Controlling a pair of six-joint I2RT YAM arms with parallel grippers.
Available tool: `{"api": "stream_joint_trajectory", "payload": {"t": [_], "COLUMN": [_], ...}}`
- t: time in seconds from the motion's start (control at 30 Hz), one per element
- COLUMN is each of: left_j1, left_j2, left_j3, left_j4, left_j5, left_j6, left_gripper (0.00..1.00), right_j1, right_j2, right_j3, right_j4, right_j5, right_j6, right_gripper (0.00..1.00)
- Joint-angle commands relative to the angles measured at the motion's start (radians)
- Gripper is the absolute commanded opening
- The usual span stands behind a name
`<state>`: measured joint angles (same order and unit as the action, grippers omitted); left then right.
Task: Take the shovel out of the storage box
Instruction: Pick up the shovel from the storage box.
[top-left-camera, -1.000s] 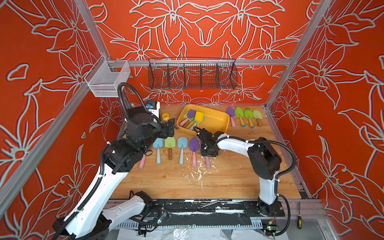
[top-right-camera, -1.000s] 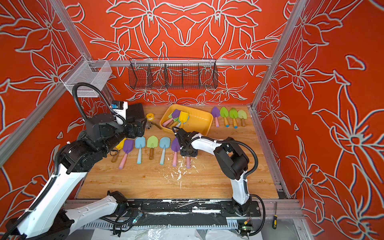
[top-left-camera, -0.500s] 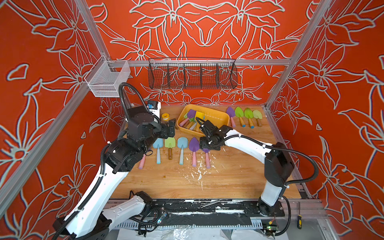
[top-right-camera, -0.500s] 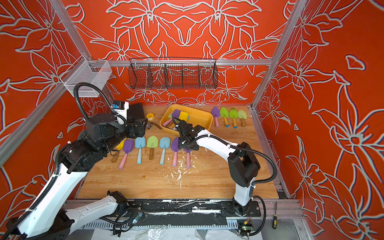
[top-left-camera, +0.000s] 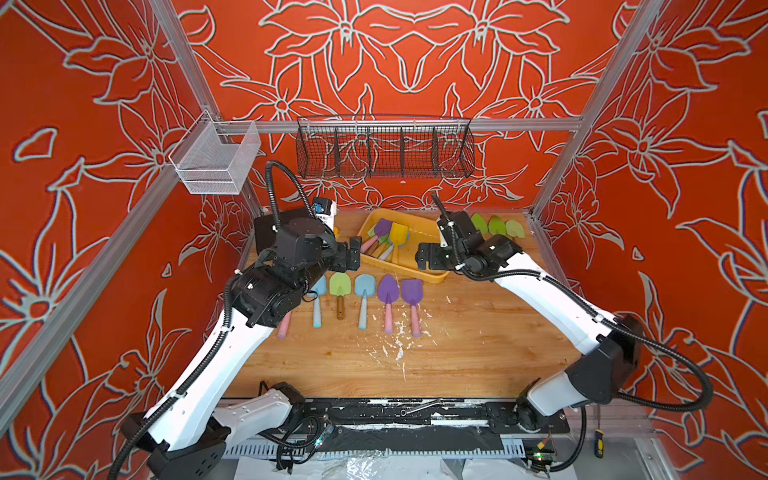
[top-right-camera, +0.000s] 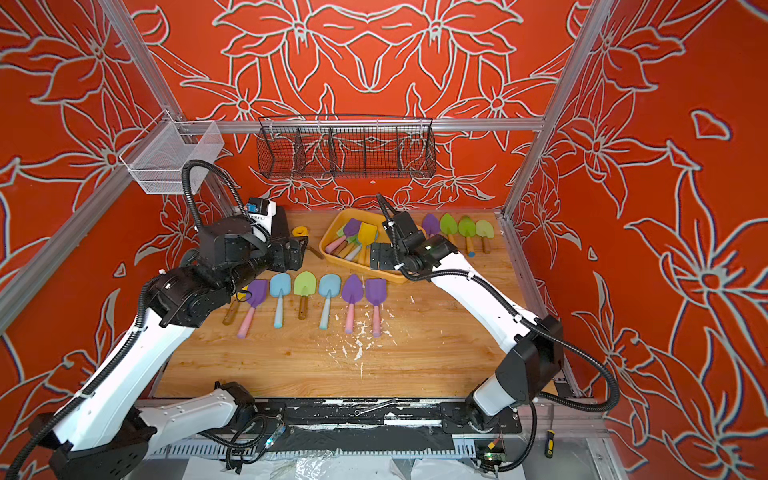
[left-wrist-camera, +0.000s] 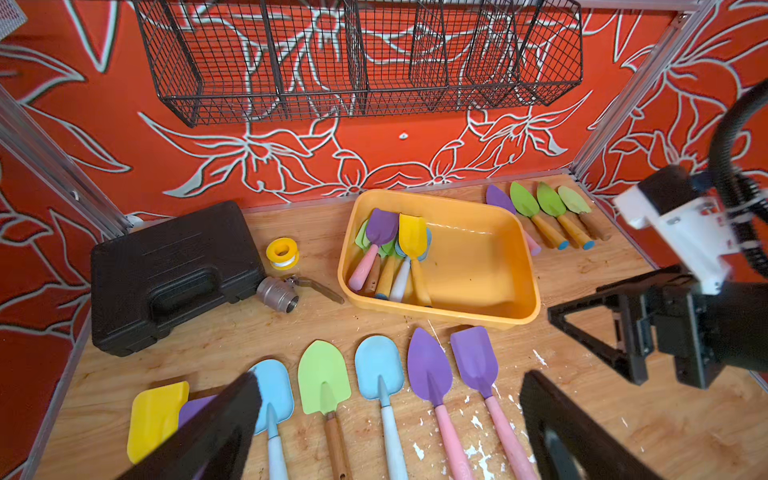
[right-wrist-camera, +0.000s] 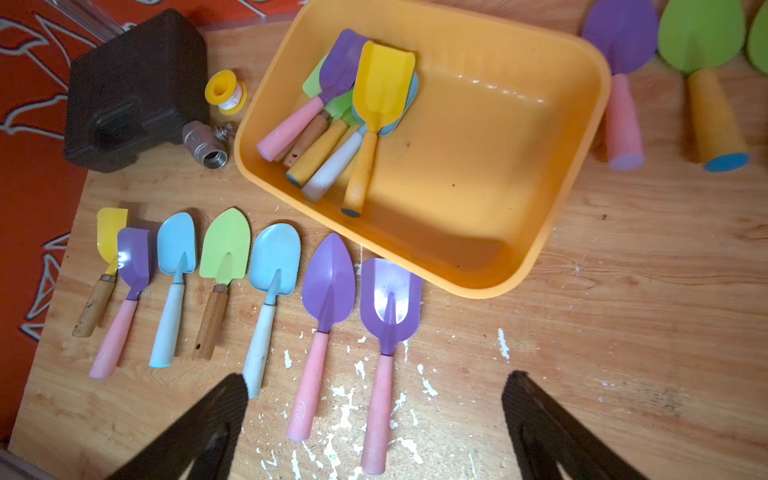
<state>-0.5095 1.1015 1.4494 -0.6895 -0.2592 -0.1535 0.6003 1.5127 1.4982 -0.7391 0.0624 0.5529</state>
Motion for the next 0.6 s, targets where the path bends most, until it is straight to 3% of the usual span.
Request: {"api": "stream_joint_trajectory", "payload": {"t": [0.0,0.1,0.3,0.57], "left_j1": [0.006,0.006,0.006,0.006], "left_j2": [0.01,0.016,0.027,0.027], "left_j3": [-0.02,-0.025,-0.02,-0.03], "left_j4": [0.024,0.03,0.023,-0.002], "left_j5": [0.013,0.013,0.012,0.035], "left_j6": [0.002,-0.001,0.009,0.046], "left_gripper": [0.97,0.97,0.97,0.97], "right_j1": [-0.027,-0.043,-0.074,-0.102], "right_j2": [-0.032,-0.034,0.013,0.193], "right_j3": [-0.028,-0.037,-0.002,0.171], "right_j4": [-0.005,-0.014,-0.032,-0.063], "right_j5": [-0.023,-0.037,-0.088,-0.163], "right_j6": [-0.03,-0.028,-0.007,-0.021], "right_gripper": [0.98,0.97,0.85,0.74]}}
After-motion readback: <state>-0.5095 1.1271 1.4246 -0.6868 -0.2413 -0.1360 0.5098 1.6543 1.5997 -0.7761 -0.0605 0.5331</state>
